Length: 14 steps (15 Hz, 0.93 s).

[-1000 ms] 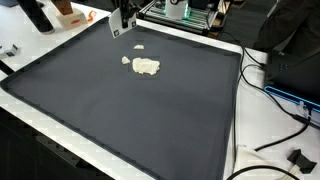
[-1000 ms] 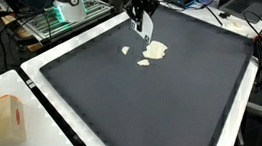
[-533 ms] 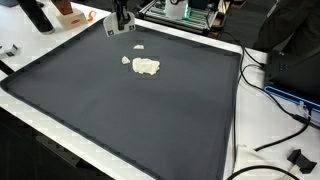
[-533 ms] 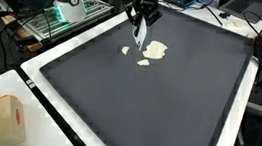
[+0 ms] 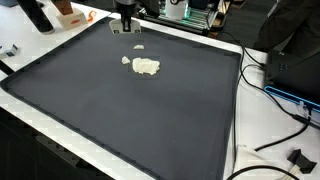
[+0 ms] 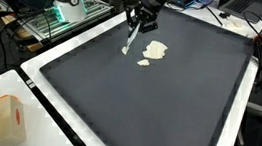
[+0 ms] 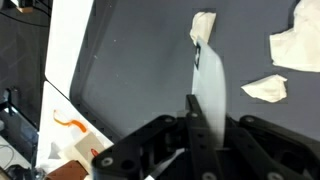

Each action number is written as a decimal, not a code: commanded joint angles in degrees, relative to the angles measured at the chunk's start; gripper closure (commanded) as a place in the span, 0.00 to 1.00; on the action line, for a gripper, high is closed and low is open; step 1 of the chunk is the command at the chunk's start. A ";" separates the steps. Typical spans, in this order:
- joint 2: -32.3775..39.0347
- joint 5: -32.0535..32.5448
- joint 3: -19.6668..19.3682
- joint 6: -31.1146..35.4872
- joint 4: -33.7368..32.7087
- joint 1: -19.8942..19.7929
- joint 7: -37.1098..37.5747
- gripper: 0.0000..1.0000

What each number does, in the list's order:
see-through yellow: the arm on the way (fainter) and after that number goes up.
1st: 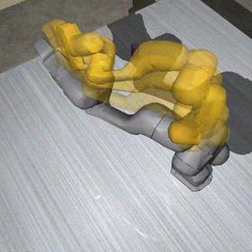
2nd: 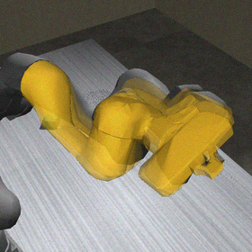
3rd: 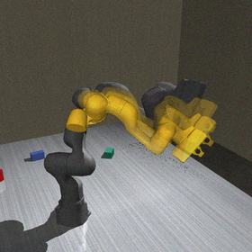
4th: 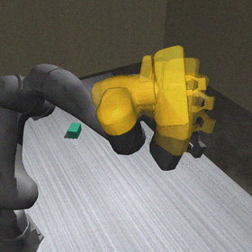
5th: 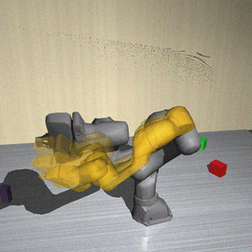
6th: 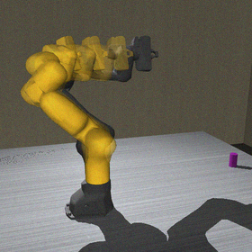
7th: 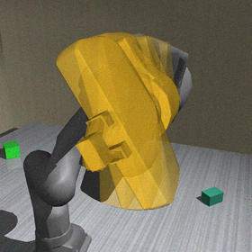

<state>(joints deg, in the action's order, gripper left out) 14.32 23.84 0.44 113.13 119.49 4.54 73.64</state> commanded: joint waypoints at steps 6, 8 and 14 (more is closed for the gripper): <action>9.52 0.53 -2.13 -10.47 -8.05 3.93 12.73 0.99; 11.11 0.26 -2.33 -12.21 -9.11 4.25 14.17 0.99; 14.43 1.97 -3.03 -14.71 -10.83 5.65 17.07 0.99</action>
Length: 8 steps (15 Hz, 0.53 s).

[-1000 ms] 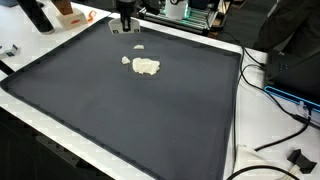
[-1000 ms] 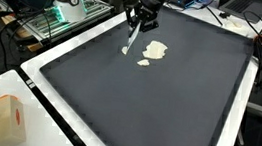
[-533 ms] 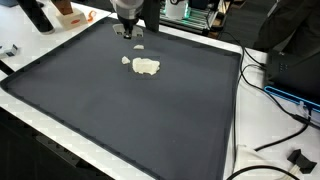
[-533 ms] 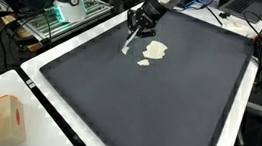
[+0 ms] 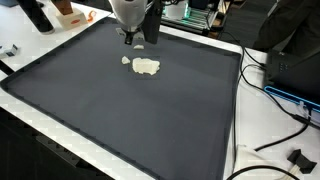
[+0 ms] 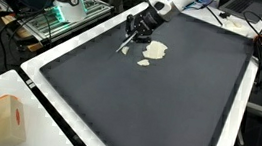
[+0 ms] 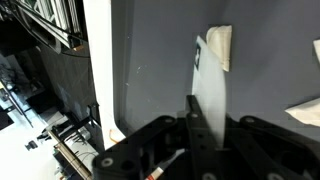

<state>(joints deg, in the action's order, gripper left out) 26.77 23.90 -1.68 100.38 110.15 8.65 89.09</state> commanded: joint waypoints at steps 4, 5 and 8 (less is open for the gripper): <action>3.40 5.40 -1.24 -2.34 -1.37 2.91 2.04 0.99; 3.58 6.46 -1.21 -2.28 -1.19 3.24 2.00 0.99; 3.73 9.87 -1.11 -1.83 -0.61 4.27 1.84 0.99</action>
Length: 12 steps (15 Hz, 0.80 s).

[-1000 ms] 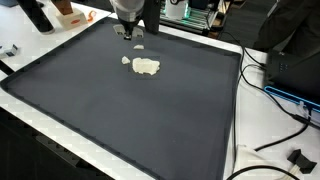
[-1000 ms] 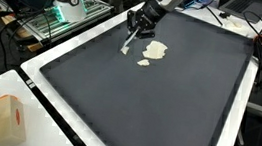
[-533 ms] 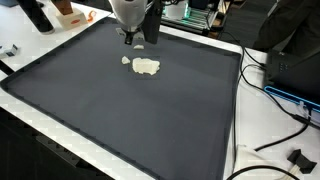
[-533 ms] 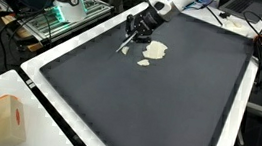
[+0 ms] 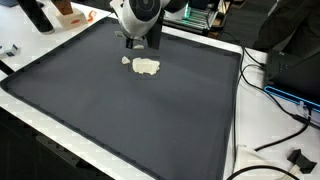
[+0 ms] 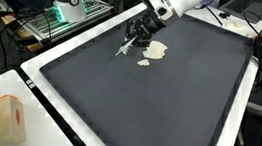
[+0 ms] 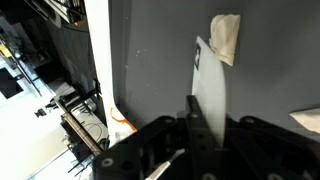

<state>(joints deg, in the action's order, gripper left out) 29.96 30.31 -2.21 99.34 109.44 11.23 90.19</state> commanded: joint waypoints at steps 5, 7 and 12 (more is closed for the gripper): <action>-0.35 9.12 0.13 0.30 1.22 2.57 0.58 0.99; -1.02 10.97 0.56 0.98 1.87 2.52 0.38 0.99; -3.44 13.62 1.97 3.30 3.81 1.60 -1.54 0.99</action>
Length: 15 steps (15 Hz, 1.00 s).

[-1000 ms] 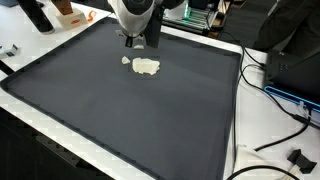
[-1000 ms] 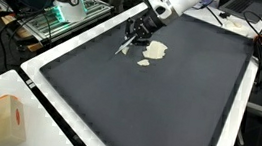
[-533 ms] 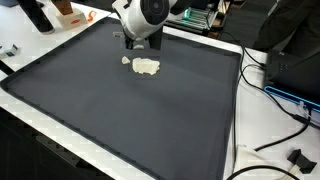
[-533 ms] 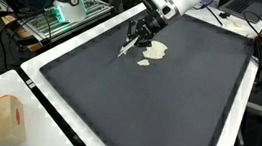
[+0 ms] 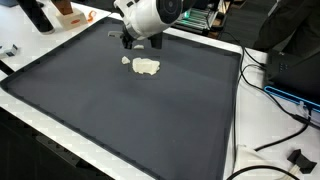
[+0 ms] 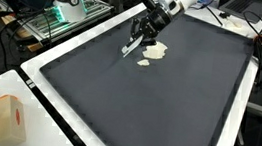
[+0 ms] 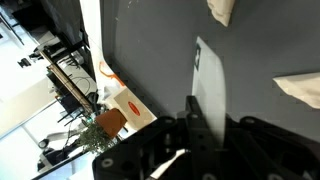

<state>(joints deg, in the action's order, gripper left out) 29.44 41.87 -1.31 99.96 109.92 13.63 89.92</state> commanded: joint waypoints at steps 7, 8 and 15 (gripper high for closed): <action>-6.92 0.96 2.54 7.49 6.53 -1.73 -8.59 0.99; -7.28 0.65 2.70 7.57 6.78 -1.82 -10.04 0.99; -9.91 -0.45 3.73 10.82 8.96 -2.79 -19.09 0.99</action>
<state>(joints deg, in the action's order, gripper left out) 22.27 42.17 1.39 107.65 115.77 12.30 74.65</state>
